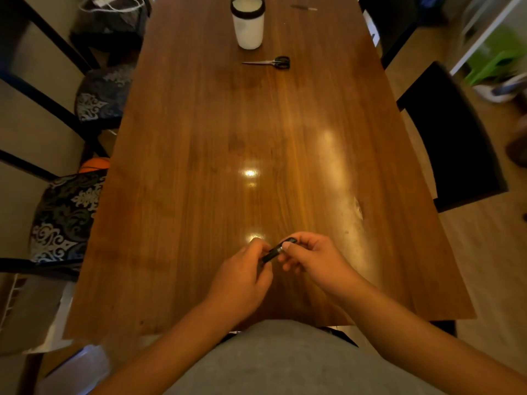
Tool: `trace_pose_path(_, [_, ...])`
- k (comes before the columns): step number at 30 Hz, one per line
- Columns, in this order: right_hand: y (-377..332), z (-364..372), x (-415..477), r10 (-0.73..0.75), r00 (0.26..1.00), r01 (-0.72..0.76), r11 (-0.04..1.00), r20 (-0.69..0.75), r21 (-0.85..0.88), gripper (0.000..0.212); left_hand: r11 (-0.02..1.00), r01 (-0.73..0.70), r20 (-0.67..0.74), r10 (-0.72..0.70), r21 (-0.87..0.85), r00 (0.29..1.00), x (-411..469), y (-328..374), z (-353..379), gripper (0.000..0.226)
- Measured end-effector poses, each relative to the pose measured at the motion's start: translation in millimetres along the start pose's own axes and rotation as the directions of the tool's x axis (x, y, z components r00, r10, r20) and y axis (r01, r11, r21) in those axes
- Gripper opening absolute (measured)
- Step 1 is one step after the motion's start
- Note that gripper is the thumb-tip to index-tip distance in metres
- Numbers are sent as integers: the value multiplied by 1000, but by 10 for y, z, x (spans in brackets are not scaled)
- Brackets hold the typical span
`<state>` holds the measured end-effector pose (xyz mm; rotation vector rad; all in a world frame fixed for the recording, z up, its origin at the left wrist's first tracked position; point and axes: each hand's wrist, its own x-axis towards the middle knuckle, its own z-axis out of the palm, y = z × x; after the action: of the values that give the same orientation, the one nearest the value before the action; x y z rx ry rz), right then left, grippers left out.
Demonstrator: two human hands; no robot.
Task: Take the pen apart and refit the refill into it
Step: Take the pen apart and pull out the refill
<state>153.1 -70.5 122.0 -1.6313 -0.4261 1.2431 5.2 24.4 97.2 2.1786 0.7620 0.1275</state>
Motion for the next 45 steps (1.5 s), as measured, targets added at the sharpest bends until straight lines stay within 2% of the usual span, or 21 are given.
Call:
trace_pose_path(5, [-159, -46, 0, -16, 999, 18, 999, -29, 40, 15, 998, -4, -121, -3, -60, 993, 104, 151, -16, 16])
trace_pose_path(10, [-242, -113, 12, -57, 997, 60, 996, -59, 60, 15, 997, 11, -152, -22, -77, 988, 175, 220, -52, 25])
trace_pose_path(13, [-264, -116, 22, -69, 997, 71, 995, -42, 65, 13, 998, 34, -161, -41, -46, 986, 193, 207, -88, 22])
trace_pose_path(16, [-277, -133, 36, -80, 997, 81, 995, -22, 61, 14, 999, 31, -138, -36, -38, 990, 188, 198, -122, 13])
trace_pose_path(23, [-324, -266, 65, -106, 994, 105, 993, 24, 45, 18, 971, 34, 20, -30, -238, 999, 264, 253, -144, 10])
trace_pose_path(28, [-322, -291, 47, -111, 993, 109, 993, 34, 49, 18, 957, 77, 72, -59, -279, 996, 288, 271, -172, 7])
trace_pose_path(31, [-328, -289, 37, -109, 994, 108, 992, 13, 69, 17, 977, 45, 23, -41, -210, 999, 276, 298, -172, 10])
trace_pose_path(36, [-335, -307, 14, -97, 995, 99, 990, -26, 100, 18, 995, -98, -70, 98, 13, 993, 283, 355, -171, 12])
trace_pose_path(40, [-328, -355, 6, -62, 998, 65, 990, -30, 123, 22, 985, -139, -75, 147, 102, 986, 281, 367, -157, 16])
trace_pose_path(43, [-301, -377, -6, -43, 999, 43, 992, -3, 116, 21, 993, -115, -10, 115, -10, 993, 279, 381, -153, 12])
trace_pose_path(45, [-294, -422, 10, -35, 999, 35, 991, -6, 128, 22, 989, -28, 66, 38, -146, 997, 292, 367, -154, 13])
